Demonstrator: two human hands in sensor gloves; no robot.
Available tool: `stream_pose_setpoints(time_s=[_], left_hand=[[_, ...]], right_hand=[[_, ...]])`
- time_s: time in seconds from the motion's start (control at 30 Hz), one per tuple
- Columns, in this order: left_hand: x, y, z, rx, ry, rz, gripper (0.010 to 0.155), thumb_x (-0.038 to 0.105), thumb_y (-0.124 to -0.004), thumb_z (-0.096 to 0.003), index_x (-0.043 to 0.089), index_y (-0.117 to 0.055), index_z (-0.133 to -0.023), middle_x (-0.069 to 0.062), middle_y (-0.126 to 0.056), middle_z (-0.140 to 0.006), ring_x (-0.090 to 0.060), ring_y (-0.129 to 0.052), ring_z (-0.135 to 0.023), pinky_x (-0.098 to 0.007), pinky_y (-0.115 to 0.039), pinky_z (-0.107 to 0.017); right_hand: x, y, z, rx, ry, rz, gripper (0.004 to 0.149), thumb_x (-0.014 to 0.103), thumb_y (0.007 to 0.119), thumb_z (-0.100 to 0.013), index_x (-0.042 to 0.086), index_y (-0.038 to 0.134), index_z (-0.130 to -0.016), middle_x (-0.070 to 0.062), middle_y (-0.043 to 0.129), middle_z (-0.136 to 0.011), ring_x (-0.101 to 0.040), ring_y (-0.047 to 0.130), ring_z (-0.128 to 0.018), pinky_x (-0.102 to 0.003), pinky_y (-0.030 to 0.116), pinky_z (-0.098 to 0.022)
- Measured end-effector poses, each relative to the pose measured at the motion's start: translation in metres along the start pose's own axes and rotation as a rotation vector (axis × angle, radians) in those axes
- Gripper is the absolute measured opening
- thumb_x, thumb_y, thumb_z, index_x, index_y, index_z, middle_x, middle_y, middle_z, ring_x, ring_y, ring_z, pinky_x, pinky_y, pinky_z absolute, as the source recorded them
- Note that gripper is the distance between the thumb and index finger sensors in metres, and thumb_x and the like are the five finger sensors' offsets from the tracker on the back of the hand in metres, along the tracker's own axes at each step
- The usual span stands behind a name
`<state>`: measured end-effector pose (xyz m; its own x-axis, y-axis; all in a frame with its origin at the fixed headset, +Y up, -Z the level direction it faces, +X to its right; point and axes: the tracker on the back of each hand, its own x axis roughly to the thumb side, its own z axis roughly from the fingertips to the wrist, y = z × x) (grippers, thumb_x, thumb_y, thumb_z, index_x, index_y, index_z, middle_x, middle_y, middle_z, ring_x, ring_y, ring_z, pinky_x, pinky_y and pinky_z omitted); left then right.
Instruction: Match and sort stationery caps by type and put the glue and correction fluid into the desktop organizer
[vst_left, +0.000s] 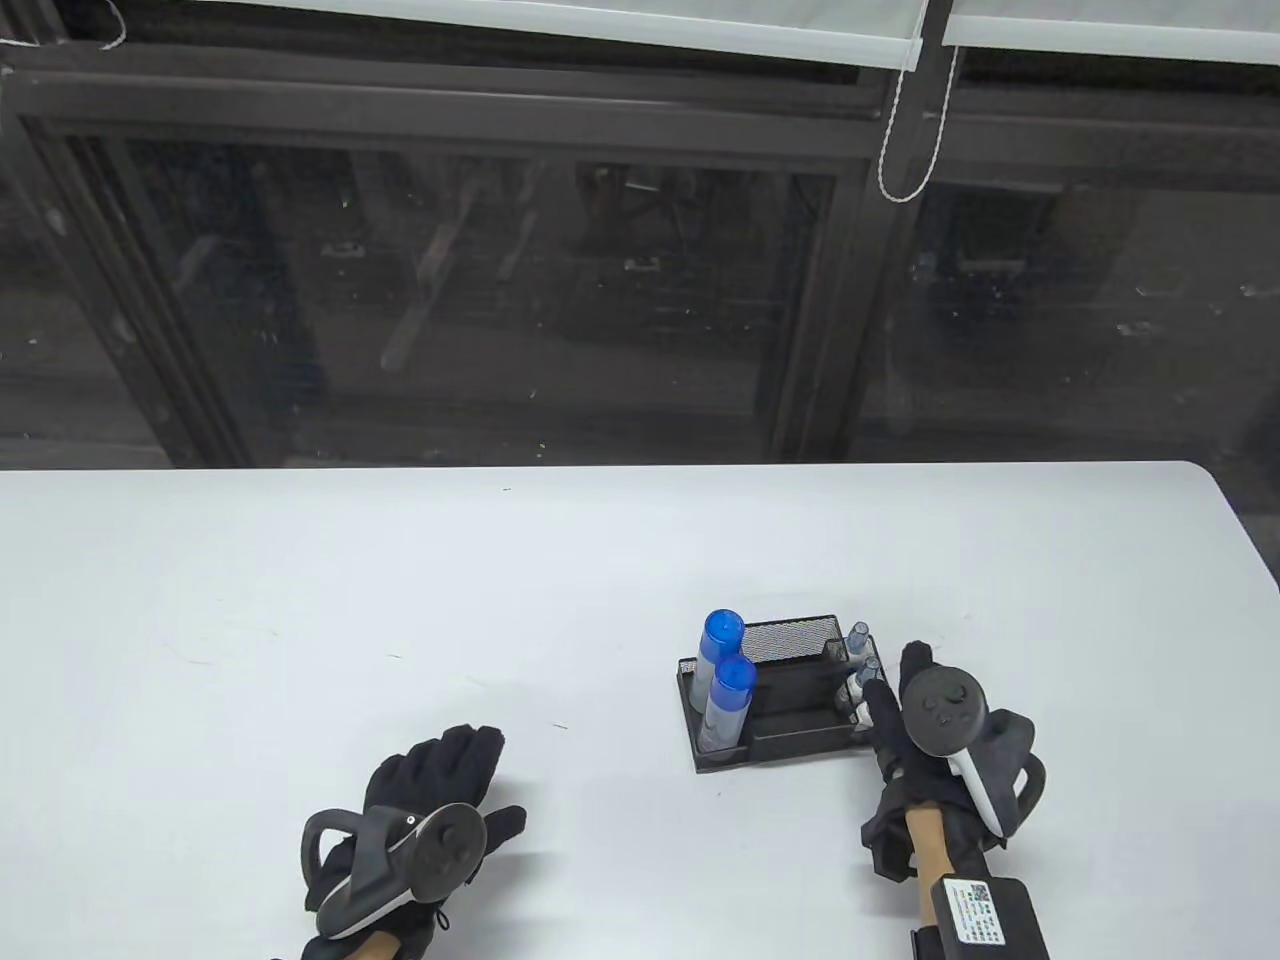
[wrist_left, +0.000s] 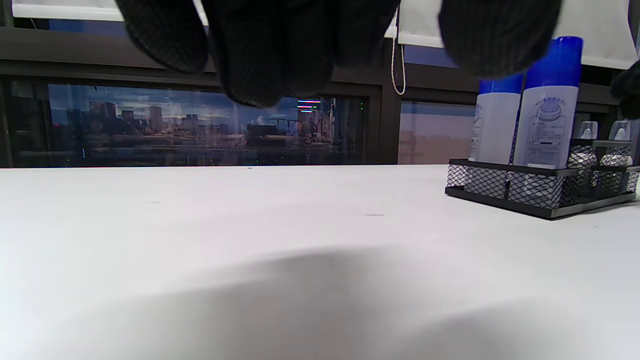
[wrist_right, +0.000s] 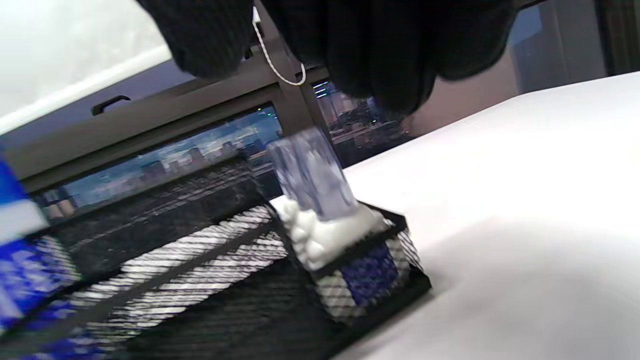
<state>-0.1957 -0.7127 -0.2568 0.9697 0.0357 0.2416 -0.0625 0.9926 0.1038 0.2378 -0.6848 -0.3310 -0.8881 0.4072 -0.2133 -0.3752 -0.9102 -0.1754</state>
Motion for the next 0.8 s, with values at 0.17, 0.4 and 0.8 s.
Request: stream_pose_setpoints(time_s=[0.17, 0.4, 0.8], left_hand=[[0.003, 0.007, 0.004, 0.036, -0.01, 0.017, 0.075, 0.066, -0.068, -0.0513, 0.027, -0.057, -0.114, -0.008, -0.07, -0.117, -0.033, -0.083, -0.103, -0.058, -0.069, -0.072], [0.005, 0.015, 0.01, 0.067, -0.012, -0.005, 0.074, 0.066, -0.068, -0.0514, 0.027, -0.057, -0.114, -0.008, -0.071, -0.117, -0.033, -0.084, -0.102, -0.058, -0.07, -0.071], [0.005, 0.016, 0.013, 0.063, -0.006, 0.017, 0.075, 0.066, -0.068, -0.0515, 0.026, -0.057, -0.114, -0.008, -0.071, -0.117, -0.033, -0.084, -0.102, -0.058, -0.07, -0.071]], right_hand=[[0.025, -0.031, 0.025, 0.062, -0.139, -0.133, 0.073, 0.044, 0.072, -0.053, 0.014, 0.043, -0.113, -0.021, 0.043, -0.116, -0.049, 0.039, -0.106, -0.065, 0.035, -0.076], [0.063, -0.032, 0.074, 0.097, -0.349, -0.212, 0.074, 0.046, 0.072, -0.053, 0.015, 0.044, -0.114, -0.022, 0.043, -0.116, -0.05, 0.04, -0.105, -0.065, 0.037, -0.075], [0.066, 0.042, 0.104, 0.126, -0.4, -0.034, 0.074, 0.047, 0.074, -0.051, 0.015, 0.048, -0.112, -0.02, 0.049, -0.115, -0.047, 0.049, -0.104, -0.065, 0.044, -0.074]])
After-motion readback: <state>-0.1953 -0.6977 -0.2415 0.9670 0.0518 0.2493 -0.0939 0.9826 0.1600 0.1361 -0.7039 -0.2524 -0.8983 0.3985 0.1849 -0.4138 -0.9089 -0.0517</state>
